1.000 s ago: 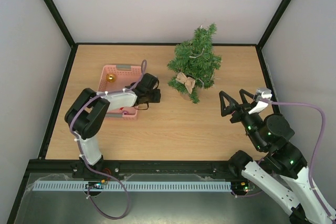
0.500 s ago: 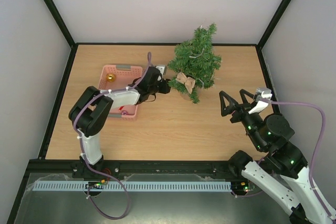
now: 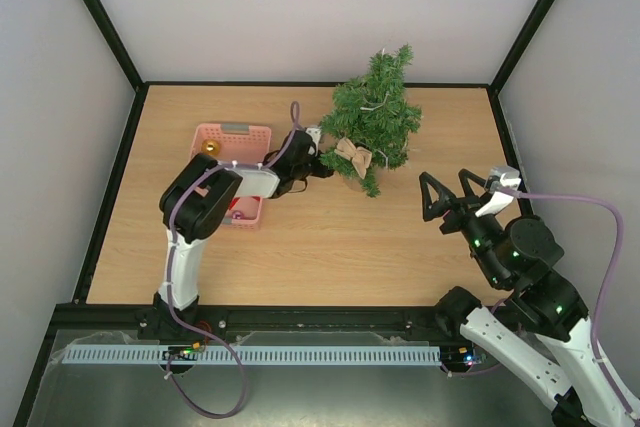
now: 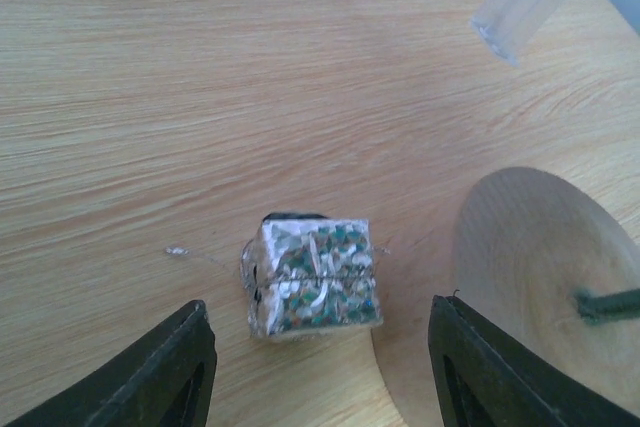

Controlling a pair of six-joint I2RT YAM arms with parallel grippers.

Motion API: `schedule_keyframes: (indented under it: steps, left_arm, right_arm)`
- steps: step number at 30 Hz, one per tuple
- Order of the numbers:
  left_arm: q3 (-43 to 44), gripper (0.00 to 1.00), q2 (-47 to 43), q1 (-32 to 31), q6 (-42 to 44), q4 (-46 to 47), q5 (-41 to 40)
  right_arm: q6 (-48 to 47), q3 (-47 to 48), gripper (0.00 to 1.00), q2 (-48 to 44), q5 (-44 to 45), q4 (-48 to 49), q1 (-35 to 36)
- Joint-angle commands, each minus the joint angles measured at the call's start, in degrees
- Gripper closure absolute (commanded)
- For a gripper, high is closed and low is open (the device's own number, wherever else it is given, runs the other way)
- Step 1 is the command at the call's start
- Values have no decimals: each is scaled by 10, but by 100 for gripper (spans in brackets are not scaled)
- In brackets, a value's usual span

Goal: Decorate the small christmas tree
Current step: Pick up the decoration item from the center of the board.

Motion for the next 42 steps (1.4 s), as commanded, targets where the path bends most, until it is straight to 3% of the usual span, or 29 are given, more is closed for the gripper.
schedule_keyframes:
  steps: [1,11,14,19,23,32,42]
  left_arm:
    - [23,39,26,0,-7,50,24]
    - [78,48,73,0,-20,-52,-37]
    - [76,58,75,0,-15,-54,-44]
    - [55,66,55,-3,-10,-42,-44]
    - [21,70,17,-4,-2,-31,-48]
    - [-60,69,-110,6,-23,-66,-57]
    - [-125,69,-281,8,-41,-177,-75]
  right_arm:
    - [-1,16,0,9,9,-5,-2]
    - [1,14,0,4,19,-11,-2]
    - [0,11,0,3,20,-11,-2]
    - [-4,16,0,4,20,-14,-2]
    - [-3,13,0,1,21,-15,-2]
    - [14,-10,0,-3,12,-13,-2]
    - [71,-47,2,14,-25,11,-2]
